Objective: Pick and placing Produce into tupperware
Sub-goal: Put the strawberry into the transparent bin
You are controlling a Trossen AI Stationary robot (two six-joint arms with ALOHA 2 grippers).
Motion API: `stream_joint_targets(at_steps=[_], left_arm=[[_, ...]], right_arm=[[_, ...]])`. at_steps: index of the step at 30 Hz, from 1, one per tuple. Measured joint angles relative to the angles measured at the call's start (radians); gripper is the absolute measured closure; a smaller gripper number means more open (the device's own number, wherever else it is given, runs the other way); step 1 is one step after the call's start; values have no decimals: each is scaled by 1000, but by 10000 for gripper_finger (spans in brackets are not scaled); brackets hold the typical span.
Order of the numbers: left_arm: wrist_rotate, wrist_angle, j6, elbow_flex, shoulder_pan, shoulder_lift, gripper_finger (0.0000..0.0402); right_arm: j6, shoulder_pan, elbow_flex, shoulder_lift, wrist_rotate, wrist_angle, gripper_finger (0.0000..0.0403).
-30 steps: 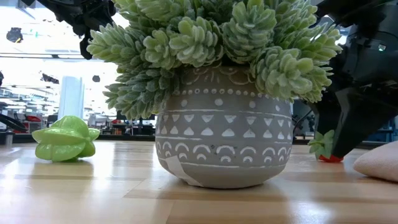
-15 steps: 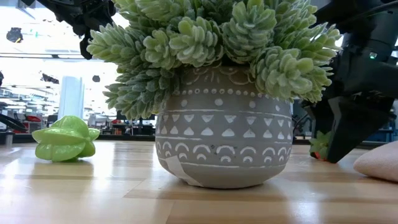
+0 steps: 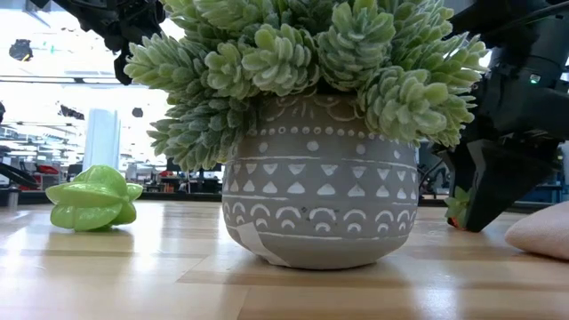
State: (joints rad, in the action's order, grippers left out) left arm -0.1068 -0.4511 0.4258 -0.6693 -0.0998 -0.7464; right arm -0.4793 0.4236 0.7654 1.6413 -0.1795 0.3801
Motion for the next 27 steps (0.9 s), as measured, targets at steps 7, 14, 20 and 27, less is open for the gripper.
stream_joint_targets(at_steps=[7, 14, 20, 27], left_arm=[[-7, 0, -1, 0, 0, 0, 189], [-7, 0, -1, 0, 0, 0, 189], [-7, 0, -1, 0, 0, 0, 189], [-7, 1, -1, 0, 0, 0, 189]], right_arm=[[-2, 0, 0, 1, 0, 0, 248], [-28, 0, -2, -1, 0, -3, 243], [-49, -1, -4, -9, -1, -11, 256], [-81, -1, -5, -17, -3, -18, 239]])
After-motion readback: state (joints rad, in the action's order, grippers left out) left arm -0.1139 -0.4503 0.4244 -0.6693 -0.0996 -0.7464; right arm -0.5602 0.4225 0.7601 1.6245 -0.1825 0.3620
